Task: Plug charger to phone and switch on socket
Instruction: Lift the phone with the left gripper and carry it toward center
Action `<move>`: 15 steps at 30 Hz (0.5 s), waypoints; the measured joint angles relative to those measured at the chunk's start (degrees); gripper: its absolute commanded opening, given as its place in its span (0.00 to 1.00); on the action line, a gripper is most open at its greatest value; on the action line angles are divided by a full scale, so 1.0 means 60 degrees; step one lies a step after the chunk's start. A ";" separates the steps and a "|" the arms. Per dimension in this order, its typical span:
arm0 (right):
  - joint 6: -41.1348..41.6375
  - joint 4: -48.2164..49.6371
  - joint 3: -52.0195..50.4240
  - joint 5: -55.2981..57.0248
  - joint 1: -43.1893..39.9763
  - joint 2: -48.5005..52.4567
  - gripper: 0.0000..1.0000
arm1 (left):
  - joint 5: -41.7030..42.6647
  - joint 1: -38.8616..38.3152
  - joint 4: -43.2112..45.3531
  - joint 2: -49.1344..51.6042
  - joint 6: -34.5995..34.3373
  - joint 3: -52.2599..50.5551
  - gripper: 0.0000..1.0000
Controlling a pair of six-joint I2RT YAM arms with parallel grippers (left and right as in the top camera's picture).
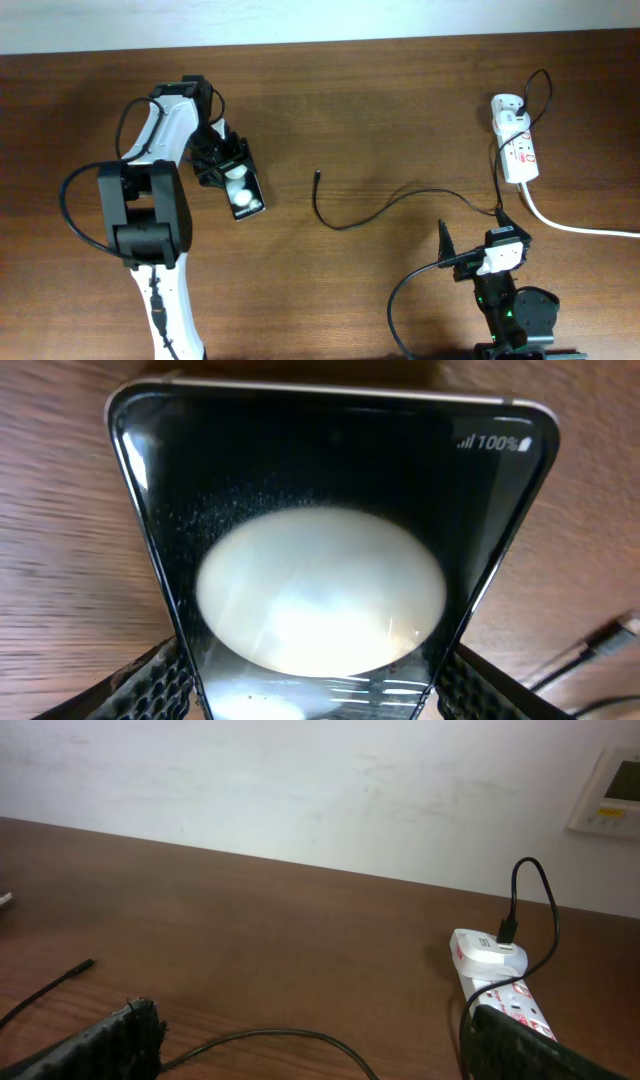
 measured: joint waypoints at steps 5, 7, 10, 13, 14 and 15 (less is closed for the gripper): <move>0.0000 0.0000 0.0000 0.0000 0.0000 0.0000 0.99 | 0.0317 -0.0193 -0.0106 0.0040 0.0000 0.0004 0.68; -0.0007 0.0000 0.0000 0.0000 0.0000 0.0000 0.99 | 0.0342 -0.0244 -0.0164 0.0044 -0.0004 0.0004 0.68; -0.0004 0.0000 0.0000 0.0000 0.0000 0.0000 0.99 | 0.0532 -0.0277 -0.0211 0.0062 0.0000 0.0004 0.68; -0.0007 0.0000 0.0000 0.0000 0.0000 0.0000 0.99 | 0.0787 -0.0273 -0.0240 0.0087 0.0000 0.0004 0.68; 0.0000 0.0000 0.0000 0.0000 0.0000 0.0000 0.99 | 0.0845 -0.0277 -0.0240 0.0095 0.0000 0.0004 0.68; -0.0004 0.0000 0.0000 0.0000 0.0000 0.0000 0.99 | 0.0918 -0.0277 -0.0244 0.0102 0.0000 0.0004 0.68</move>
